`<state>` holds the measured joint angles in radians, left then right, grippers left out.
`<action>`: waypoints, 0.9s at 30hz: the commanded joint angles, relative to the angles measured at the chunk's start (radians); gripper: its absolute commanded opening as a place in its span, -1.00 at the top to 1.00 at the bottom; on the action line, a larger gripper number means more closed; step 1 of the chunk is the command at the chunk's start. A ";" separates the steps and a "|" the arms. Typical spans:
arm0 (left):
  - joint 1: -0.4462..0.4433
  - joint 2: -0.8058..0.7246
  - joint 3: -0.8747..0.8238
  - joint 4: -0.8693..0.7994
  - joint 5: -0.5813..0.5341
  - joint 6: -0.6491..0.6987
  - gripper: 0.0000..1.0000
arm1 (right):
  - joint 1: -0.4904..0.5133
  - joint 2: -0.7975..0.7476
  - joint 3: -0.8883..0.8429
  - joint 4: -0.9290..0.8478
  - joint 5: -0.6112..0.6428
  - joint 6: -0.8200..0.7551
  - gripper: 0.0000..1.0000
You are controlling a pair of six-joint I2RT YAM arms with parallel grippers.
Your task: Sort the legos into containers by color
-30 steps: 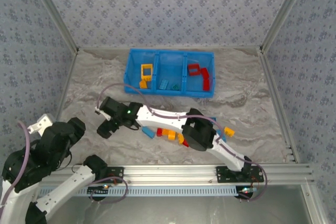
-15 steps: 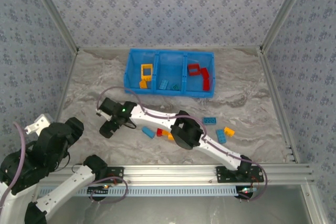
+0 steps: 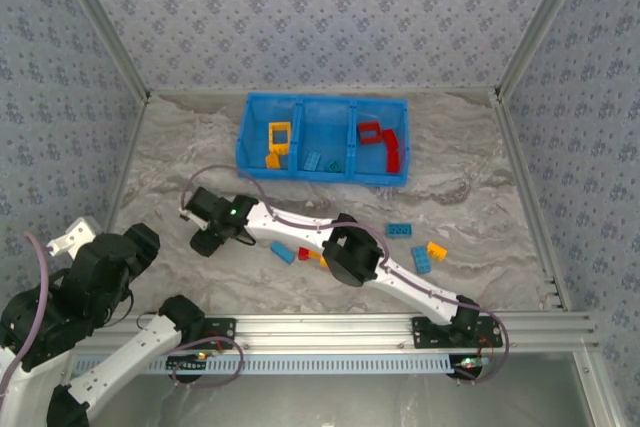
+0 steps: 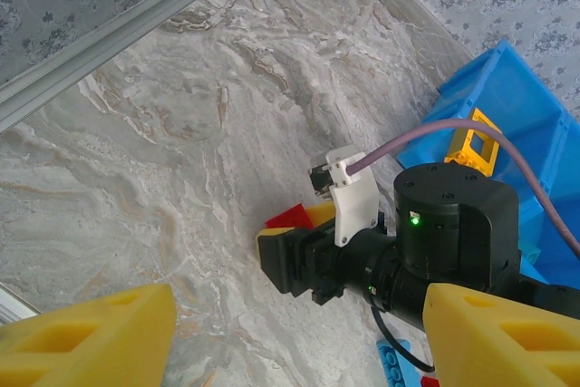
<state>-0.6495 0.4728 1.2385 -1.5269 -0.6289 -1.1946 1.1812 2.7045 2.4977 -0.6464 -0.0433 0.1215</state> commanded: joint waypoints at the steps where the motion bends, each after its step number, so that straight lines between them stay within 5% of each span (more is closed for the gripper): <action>1: 0.004 0.009 -0.011 -0.010 0.000 0.014 -0.46 | 0.014 0.048 0.032 -0.019 0.007 0.007 -0.15; 7: 0.004 0.012 -0.050 0.054 0.047 0.064 -0.47 | 0.015 -0.065 -0.035 0.017 0.043 0.012 0.02; 18: -0.014 0.222 -0.122 0.537 0.494 0.290 -0.39 | -0.129 -0.654 -0.678 0.291 0.122 0.082 0.04; 27: -0.340 0.603 -0.036 0.829 0.384 0.384 -0.39 | -0.459 -1.123 -1.190 0.299 0.172 0.211 0.05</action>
<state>-0.9211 0.9749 1.1522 -0.8631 -0.2104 -0.8791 0.7879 1.6539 1.4082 -0.3161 0.0971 0.2562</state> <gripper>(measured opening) 0.695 0.487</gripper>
